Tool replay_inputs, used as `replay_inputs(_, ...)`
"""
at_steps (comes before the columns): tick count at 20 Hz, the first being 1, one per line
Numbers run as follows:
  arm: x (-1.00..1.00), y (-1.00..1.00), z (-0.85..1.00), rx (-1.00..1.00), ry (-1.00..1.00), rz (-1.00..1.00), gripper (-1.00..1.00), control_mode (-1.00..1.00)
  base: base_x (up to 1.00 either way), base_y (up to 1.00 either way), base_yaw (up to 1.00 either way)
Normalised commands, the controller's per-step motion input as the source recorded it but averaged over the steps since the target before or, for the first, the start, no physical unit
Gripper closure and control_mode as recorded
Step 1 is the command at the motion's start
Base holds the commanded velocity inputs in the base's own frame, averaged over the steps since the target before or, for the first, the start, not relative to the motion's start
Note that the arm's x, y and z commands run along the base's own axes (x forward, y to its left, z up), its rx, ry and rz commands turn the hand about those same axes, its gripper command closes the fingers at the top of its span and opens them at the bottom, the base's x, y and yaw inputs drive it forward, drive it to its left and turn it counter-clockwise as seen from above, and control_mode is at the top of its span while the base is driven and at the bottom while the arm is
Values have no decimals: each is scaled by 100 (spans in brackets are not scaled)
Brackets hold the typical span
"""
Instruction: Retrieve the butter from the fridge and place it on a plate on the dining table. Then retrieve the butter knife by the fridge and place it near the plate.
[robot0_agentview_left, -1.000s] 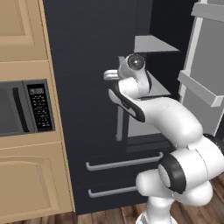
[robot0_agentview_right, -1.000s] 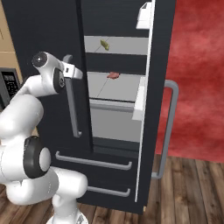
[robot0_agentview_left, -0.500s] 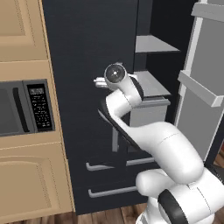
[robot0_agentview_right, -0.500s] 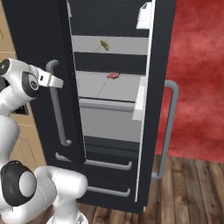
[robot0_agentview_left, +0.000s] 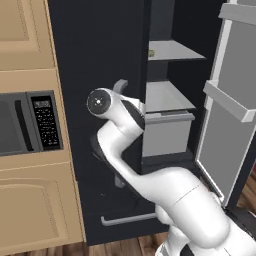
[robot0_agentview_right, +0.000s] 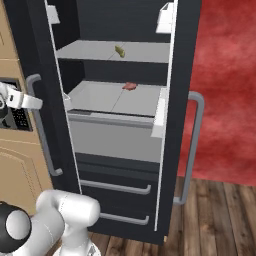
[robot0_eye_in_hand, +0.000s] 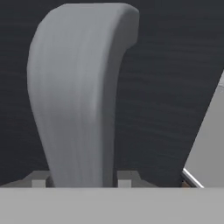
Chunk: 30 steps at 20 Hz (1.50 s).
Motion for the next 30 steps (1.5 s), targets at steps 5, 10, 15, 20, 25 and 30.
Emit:
replay_inputs(5, -46, 70, 0, -1, 0, -19, 100, -100, 0, 0, 0)
replay_inputs(10, -55, 54, 0, 0, 0, -23, 100, -100, 0, 0, 0)
replay_inputs(15, -48, 57, 0, 0, 0, -21, 100, -100, 0, 0, 0)
replay_inputs(20, -43, 59, 0, 0, 0, -20, -100, -100, 0, 0, 0)
replay_inputs(25, -1, 36, 0, 0, 0, -7, -100, -100, 0, 0, 0)
replay_inputs(30, 0, 23, -4, 3, 0, 0, -100, -100, 0, 0, 0)
